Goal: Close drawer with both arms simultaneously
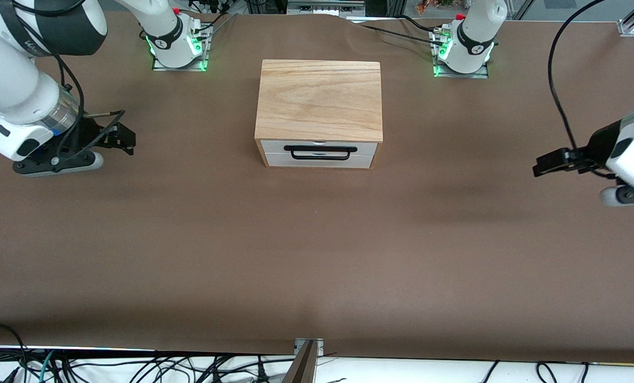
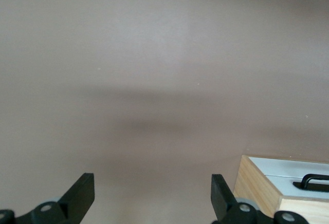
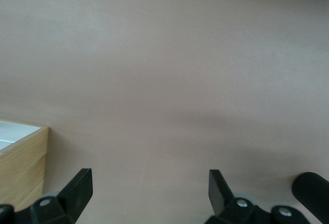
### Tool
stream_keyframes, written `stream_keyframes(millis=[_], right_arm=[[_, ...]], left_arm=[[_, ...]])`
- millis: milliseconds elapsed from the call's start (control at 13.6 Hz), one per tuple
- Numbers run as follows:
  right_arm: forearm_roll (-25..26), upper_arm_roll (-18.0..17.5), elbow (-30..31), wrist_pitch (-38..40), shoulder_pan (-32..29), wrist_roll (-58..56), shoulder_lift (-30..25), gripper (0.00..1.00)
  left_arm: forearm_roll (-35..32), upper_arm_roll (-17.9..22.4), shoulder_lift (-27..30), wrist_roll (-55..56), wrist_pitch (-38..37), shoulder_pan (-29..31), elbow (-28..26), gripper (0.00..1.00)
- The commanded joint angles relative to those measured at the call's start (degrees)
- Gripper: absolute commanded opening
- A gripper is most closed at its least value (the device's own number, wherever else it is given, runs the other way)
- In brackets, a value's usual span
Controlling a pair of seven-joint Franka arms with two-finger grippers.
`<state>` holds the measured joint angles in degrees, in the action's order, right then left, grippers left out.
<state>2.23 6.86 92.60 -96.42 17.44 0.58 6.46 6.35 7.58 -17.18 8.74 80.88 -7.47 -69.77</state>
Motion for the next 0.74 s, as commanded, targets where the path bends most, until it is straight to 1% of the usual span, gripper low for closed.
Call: stream_keyframes(millis=[0,74,147,368,515,663], right_arm=[[-1.35,-3.5,1.88,1.66,-4.75,1.08,-1.97,1.0],[-1.26,-8.74,1.71,3.67,-10.0,2.57,-2.58,1.0],[-1.26,-11.84,1.53,4.65,-12.58,2.93,-2.68,1.0],[-1.18,-11.87,1.0,5.89,-12.69,3.38,-2.77,1.0],[-0.74,-11.96,-0.48,5.36,-12.6,3.29,-2.24,1.0],[-0.82,-12.05,-0.41,5.45,-12.6,3.46,-2.33,1.0]], left_arm=[[-3.09,-0.28,7.22,-0.21,0.77,1.48,-6.94,1.0],[-2.83,-0.37,9.24,-0.39,1.03,2.01,-8.96,1.0],[-3.0,-0.72,10.66,-0.39,1.38,2.02,-11.24,1.0],[-2.92,-0.9,11.9,-0.65,1.47,2.1,-12.66,1.0],[-2.3,-0.99,13.13,-3.45,2.43,2.54,-15.12,1.0],[-2.21,-0.99,14.7,-5.48,5.24,2.54,-18.28,1.0]])
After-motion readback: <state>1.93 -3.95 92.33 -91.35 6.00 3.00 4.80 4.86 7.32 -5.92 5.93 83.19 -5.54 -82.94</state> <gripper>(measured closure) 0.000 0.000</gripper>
